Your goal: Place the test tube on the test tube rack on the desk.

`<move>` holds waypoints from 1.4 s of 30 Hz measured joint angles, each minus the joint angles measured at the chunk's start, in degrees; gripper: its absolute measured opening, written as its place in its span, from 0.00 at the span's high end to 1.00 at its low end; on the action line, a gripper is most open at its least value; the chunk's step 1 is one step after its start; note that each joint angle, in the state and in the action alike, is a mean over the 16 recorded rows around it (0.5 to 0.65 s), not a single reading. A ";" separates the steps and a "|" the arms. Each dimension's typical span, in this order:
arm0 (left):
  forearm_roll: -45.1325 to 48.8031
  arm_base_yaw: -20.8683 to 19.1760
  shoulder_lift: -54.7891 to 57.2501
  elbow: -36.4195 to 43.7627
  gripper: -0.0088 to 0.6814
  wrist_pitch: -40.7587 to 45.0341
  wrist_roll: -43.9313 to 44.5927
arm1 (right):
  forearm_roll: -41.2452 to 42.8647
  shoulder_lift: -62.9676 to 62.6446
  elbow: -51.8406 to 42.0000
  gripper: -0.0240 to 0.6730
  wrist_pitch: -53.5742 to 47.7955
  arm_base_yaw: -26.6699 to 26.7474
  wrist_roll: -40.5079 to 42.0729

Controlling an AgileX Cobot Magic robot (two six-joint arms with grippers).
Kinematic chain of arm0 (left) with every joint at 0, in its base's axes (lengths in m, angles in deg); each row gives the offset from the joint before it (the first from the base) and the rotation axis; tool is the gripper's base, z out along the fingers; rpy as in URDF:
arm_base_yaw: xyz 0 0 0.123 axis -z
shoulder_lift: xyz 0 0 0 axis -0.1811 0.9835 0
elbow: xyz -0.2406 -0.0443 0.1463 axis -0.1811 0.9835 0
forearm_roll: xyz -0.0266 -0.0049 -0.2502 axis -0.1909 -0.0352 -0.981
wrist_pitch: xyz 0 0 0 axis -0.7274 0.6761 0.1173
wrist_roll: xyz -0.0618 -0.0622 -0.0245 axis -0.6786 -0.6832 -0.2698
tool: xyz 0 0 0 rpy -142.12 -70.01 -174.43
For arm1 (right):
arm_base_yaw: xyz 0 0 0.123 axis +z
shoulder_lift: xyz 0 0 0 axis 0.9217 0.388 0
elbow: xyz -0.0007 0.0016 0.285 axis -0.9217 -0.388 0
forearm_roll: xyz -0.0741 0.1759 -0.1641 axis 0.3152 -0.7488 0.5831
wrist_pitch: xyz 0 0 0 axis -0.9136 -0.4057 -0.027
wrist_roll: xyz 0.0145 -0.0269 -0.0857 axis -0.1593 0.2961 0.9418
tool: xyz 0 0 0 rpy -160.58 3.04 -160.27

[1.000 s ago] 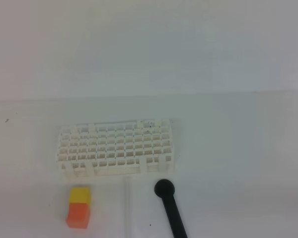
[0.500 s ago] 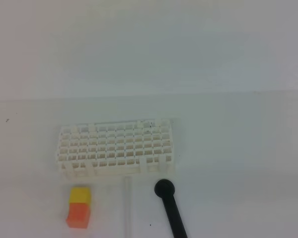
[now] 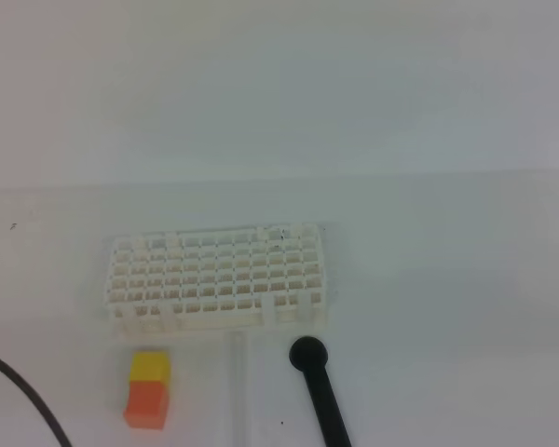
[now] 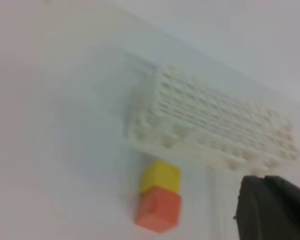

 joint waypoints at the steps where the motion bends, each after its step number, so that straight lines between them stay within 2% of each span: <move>1: -3.56 0.48 0.61 0.16 0.99 0.96 2.75 | -1.34 1.10 0.44 0.97 -1.36 0.00 1.27; 9: -28.23 3.49 3.00 3.03 0.99 5.92 21.59 | -11.66 8.13 1.38 0.97 -8.57 0.07 11.49; 18: -43.41 4.13 4.50 6.30 0.99 12.09 35.30 | -16.30 12.23 1.38 0.97 -16.03 1.74 15.67; 25: -49.11 4.14 9.66 5.96 0.99 17.14 43.66 | -16.77 13.62 1.38 0.96 -20.43 4.36 15.37; 32: -50.97 4.28 18.85 2.75 0.99 19.70 48.97 | -17.75 16.51 1.40 0.96 -23.18 7.38 14.69; 37: -50.36 5.54 25.53 -0.25 0.99 18.03 51.00 | -18.61 21.17 1.97 0.96 -23.70 9.77 14.62; 42: -46.41 9.36 32.00 -3.16 0.99 13.03 49.28 | -19.21 28.44 4.29 0.96 -23.48 12.37 15.06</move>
